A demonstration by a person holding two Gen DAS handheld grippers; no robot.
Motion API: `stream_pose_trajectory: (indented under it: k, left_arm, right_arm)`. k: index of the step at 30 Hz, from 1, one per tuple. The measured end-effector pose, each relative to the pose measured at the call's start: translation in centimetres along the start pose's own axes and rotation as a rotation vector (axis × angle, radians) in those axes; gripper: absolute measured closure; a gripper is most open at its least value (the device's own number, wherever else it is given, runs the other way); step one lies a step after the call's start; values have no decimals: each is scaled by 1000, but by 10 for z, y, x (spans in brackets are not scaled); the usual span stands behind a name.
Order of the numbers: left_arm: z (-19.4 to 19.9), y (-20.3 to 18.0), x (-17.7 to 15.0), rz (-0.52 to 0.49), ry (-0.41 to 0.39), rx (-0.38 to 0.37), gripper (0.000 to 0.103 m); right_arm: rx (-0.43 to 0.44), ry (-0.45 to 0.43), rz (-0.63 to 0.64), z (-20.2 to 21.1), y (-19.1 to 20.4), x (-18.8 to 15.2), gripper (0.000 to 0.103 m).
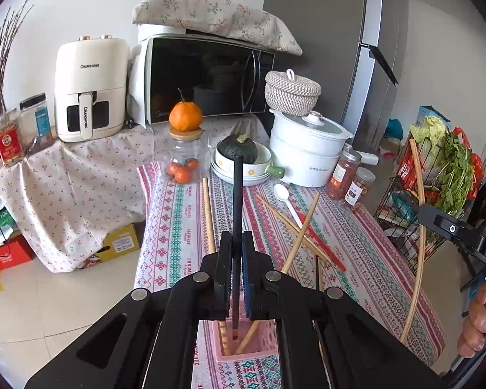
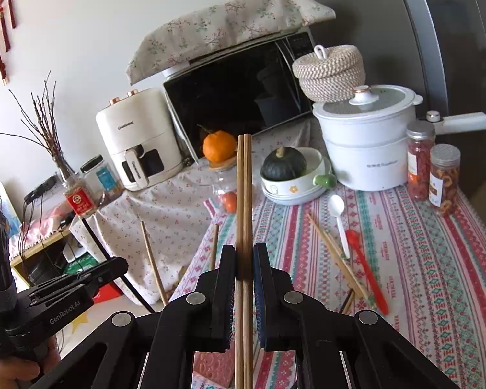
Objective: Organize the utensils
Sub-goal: 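Lower the dark chopstick into the pink basket with the left tool while the right tool lifts its chopsticks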
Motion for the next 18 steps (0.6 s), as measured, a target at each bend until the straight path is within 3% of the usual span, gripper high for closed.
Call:
stream_pose_trajectory:
  k: [2,4,6,12,18]
  left_arm:
    - [0,1,0,8,-1,-14,93]
    - [2,4,1,27,2,-20,80]
    - [8,7,1,44,-3,-10,57]
    - [21,21,-13,34,64,76,48]
    - [18,44,-41,101,208,92,40]
  right_arm:
    - [1,-6,-1,-3,5,-1,94]
    - [2,-17,-2,-5,9,-1,94]
    - [-5,-32,-2,-7,13,0,94]
    - [-16,-93,6,-15,31,2,94]
    - [0,-173,-6,-22,55,3,94]
Point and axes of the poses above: each gripper's, at about its wrist camera, not at the fingertips, and z roughly against the way its jaws point, y to its left, x to its top, the point moved 4 cm from there along -z, roughly the way its jaws point, and after that the axes turned 10 degrees about -z, right-handed, at the moved point
